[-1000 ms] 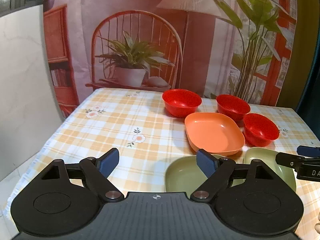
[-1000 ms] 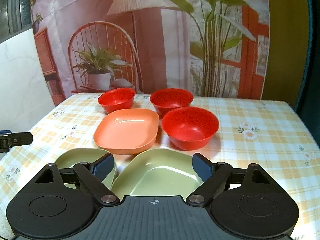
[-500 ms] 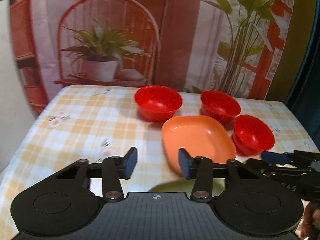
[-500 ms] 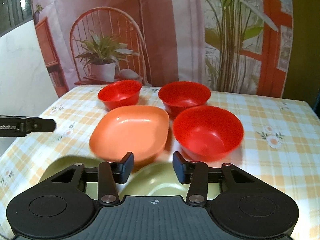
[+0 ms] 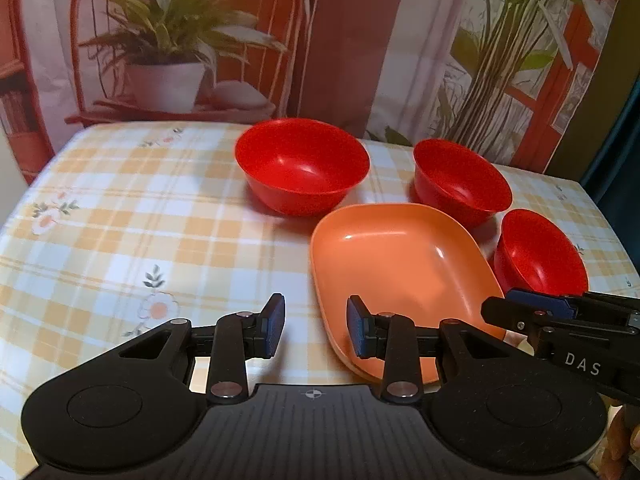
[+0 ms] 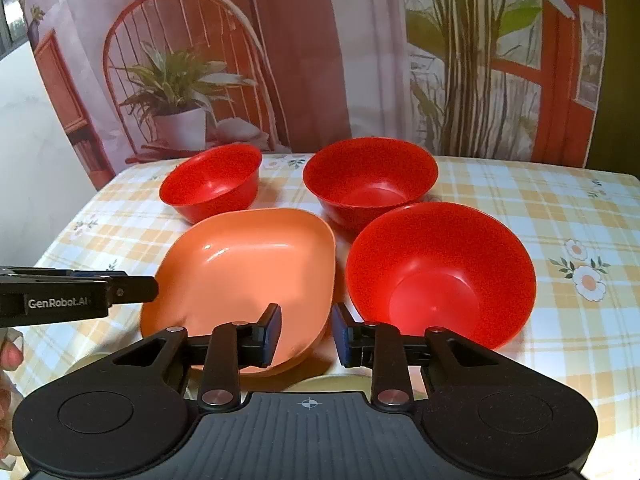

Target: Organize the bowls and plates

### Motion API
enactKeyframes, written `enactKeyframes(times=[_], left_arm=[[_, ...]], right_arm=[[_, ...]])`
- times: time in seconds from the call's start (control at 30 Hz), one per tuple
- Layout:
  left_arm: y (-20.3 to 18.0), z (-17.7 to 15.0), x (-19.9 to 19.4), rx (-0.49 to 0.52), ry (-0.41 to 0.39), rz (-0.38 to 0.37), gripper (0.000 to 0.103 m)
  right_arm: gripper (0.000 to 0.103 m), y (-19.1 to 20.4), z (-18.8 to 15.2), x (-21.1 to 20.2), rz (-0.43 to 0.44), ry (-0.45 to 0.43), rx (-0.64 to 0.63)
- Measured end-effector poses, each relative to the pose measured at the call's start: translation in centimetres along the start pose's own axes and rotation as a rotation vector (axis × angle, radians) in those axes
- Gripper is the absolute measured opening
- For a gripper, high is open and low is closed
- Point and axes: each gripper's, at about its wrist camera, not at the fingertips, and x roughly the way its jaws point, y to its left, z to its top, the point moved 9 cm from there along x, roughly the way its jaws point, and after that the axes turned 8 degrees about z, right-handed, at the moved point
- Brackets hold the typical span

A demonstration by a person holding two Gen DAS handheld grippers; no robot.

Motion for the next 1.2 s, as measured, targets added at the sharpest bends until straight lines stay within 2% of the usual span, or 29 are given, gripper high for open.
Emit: enactKeyframes(times=[0.07, 0.13, 0.2, 0.33, 0.5, 0.73, 1.2], left_arm=[[-0.1, 0.1, 0.5, -0.004, 0.007, -0.015, 0.035], [-0.4, 0.0, 0.9, -0.01, 0.014, -0.04, 0.024], [-0.6, -0.2, 1.3, -0.015, 0.024, -0.056, 0.019], [-0.8, -0.6, 1.7, -0.011, 0.019, -0.052, 0.017], [-0.6, -0.3, 0.9, 0.0, -0.012, -0.045, 0.016], [-0.4, 0.3, -2.3, 0.019, -0.082, -0.022, 0.016], [1.1, -2.7, -8.3, 0.008, -0.139, 0.021, 0.017]], right_arm=[[0.023, -0.1, 0.0, 0.3, -0.001, 0.005, 0.008], [0.021, -0.3, -0.1, 0.5, -0.001, 0.01, 0.015], [0.019, -0.4, -0.2, 0.7, 0.0, 0.015, 0.019], [0.016, -0.6, -0.2, 0.7, -0.001, 0.013, 0.026], [0.015, -0.1, 0.1, -0.1, 0.009, -0.011, 0.021], [0.015, 1.4, 0.6, -2.2, 0.037, -0.06, 0.019], [0.015, 5.7, -1.3, -7.3, 0.089, -0.117, -0.039]])
